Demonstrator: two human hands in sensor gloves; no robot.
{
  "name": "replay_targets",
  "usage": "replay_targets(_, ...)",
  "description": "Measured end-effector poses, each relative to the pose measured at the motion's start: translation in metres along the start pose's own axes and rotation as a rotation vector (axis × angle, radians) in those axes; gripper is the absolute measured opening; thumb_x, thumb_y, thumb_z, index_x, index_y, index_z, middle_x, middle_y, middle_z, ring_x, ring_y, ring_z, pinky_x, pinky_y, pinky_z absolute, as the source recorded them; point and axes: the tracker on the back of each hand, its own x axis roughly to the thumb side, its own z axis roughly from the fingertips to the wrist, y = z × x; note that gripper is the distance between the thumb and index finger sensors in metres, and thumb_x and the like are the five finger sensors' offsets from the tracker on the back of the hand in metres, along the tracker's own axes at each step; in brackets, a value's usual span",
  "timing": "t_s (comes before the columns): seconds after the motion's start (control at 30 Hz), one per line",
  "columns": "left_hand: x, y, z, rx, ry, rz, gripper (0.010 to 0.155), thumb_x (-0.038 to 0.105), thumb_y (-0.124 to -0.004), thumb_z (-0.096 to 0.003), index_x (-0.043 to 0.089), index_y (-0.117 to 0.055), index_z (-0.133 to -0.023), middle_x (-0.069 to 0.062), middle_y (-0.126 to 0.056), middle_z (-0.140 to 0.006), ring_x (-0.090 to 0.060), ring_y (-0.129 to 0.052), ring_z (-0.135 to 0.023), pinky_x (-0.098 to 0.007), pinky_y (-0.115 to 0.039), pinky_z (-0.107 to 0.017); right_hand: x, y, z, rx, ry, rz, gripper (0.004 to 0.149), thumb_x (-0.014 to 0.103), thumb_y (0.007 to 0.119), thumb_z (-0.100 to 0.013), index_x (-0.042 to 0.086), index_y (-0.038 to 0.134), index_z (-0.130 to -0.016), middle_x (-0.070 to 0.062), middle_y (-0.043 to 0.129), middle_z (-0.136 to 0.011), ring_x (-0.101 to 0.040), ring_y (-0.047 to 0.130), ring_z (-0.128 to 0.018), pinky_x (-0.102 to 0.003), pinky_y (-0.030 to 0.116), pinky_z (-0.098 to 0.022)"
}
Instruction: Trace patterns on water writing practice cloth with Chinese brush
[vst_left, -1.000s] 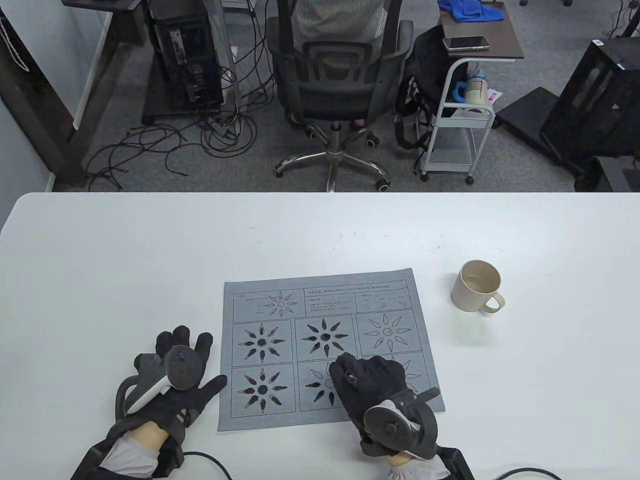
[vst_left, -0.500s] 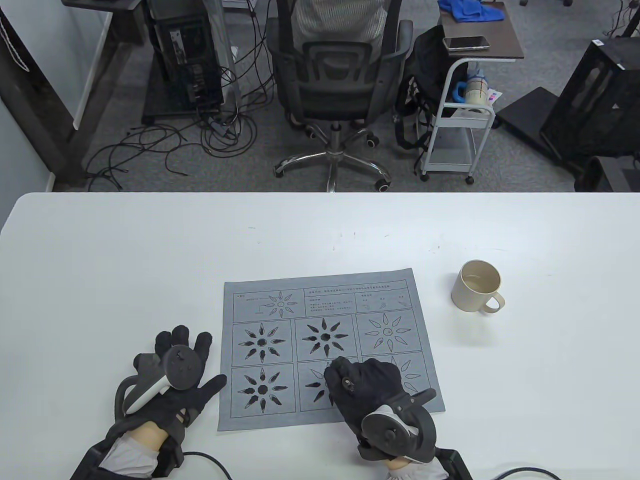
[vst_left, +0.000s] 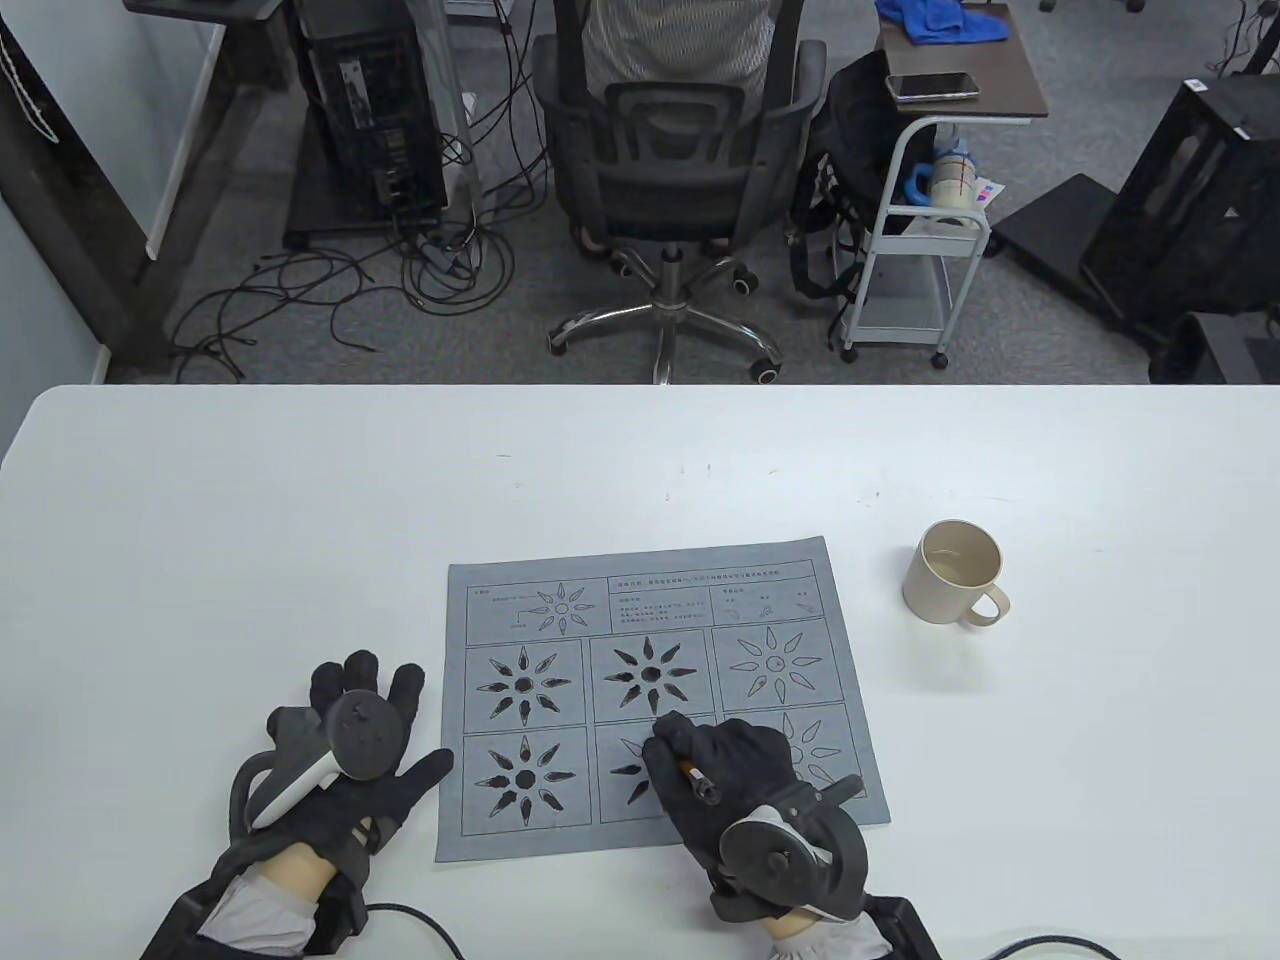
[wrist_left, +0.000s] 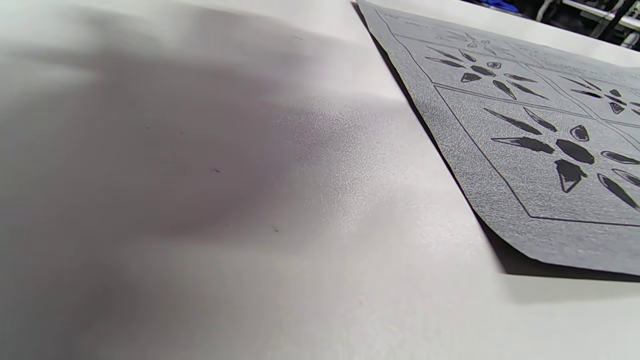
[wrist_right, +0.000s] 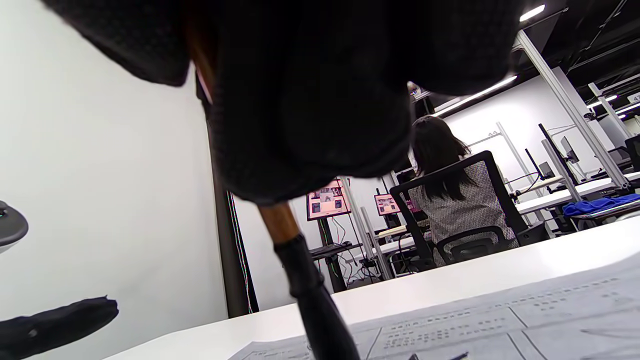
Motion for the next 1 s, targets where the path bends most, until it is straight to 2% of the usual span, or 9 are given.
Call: replay_targets(1.0,-0.0004,0.0005,0.0002,0.003,-0.001,0.002,0.082,0.071,-0.047,-0.0480,0.044,0.010,-0.101,-0.002,0.023,-0.105,-0.034,0.021,-0.094,-0.074,-0.001,-0.066,0.0003,0.0012,-0.0008,0.002,-0.004,-0.001,0.036,0.039,0.081,-0.052,0.009,0.092,-0.069,-0.010,0.108,-0.045,-0.026,0.101,-0.037,-0.048,0.080,-0.039)
